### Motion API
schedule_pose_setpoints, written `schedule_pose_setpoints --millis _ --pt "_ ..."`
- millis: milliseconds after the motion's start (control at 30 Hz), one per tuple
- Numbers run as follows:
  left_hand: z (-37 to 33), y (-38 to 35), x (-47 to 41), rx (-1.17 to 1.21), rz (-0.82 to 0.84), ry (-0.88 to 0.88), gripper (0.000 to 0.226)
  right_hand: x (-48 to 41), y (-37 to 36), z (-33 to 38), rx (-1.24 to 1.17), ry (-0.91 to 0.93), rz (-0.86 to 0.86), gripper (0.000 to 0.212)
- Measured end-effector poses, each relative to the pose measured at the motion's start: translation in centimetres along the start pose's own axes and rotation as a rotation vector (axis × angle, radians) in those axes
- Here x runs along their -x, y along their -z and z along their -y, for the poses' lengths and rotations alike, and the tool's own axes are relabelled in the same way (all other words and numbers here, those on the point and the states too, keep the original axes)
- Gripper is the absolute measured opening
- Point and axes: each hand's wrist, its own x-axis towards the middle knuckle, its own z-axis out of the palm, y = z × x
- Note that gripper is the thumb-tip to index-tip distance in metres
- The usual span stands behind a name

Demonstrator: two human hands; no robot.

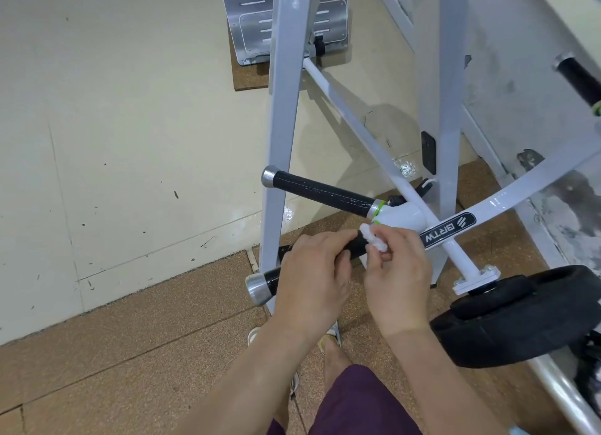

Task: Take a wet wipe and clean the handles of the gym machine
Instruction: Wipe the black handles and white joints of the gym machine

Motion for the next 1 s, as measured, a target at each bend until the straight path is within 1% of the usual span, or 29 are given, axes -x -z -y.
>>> schedule_pose_setpoints --millis 100,200,300,367,433,500,600,700,767,867,933,1000 --pt "-0.5 -0.6 -1.6 0.062 0.074 0.038 0.032 0.0 0.5 -0.1 -0.149 -0.146 0.022 0.032" --pt "-1.2 -0.8 -3.3 0.078 0.077 0.105 0.019 0.4 0.4 -0.1 -0.191 -0.158 -0.001 0.035" --pt "-1.2 -0.5 -4.5 0.171 0.017 0.201 0.012 0.7 0.3 -0.6 -0.178 -0.181 -0.027 0.031" --pt "-1.0 -0.3 -5.2 0.209 -0.066 0.243 0.012 0.9 0.2 -1.0 -0.175 -0.224 -0.029 0.025" --pt "-0.8 -0.3 -5.8 0.228 -0.148 0.258 0.011 1.1 0.1 -1.2 -0.162 -0.217 -0.046 0.02" --pt "-0.9 -0.5 -5.9 0.185 -0.154 0.219 0.012 1.2 0.0 -1.3 -0.14 -0.193 -0.076 0.017" --pt "-1.2 -0.9 -4.7 0.07 -0.107 0.043 0.014 1.3 -0.2 -1.5 -0.13 -0.195 -0.114 0.016" --pt "-0.9 -2.0 -3.2 -0.176 -0.021 -0.133 0.011 1.6 -0.3 -1.4 -0.091 -0.184 -0.126 0.015" --pt "-0.7 -2.4 -3.1 -0.24 -0.01 -0.154 0.012 1.8 -0.3 -1.1 -0.167 -0.253 -0.113 0.012" --pt "-1.3 -2.3 -4.2 -0.198 -0.023 -0.064 0.016 1.8 0.0 -1.0 -0.337 -0.417 -0.06 0.015" --pt "-1.7 -2.1 -5.2 -0.116 -0.012 0.026 0.012 1.8 0.4 -0.7 -0.353 -0.426 -0.014 0.018" --pt "-1.8 -2.1 -6.1 -0.064 0.037 0.122 0.009 1.7 0.9 -0.3 -0.351 -0.393 0.031 0.021"
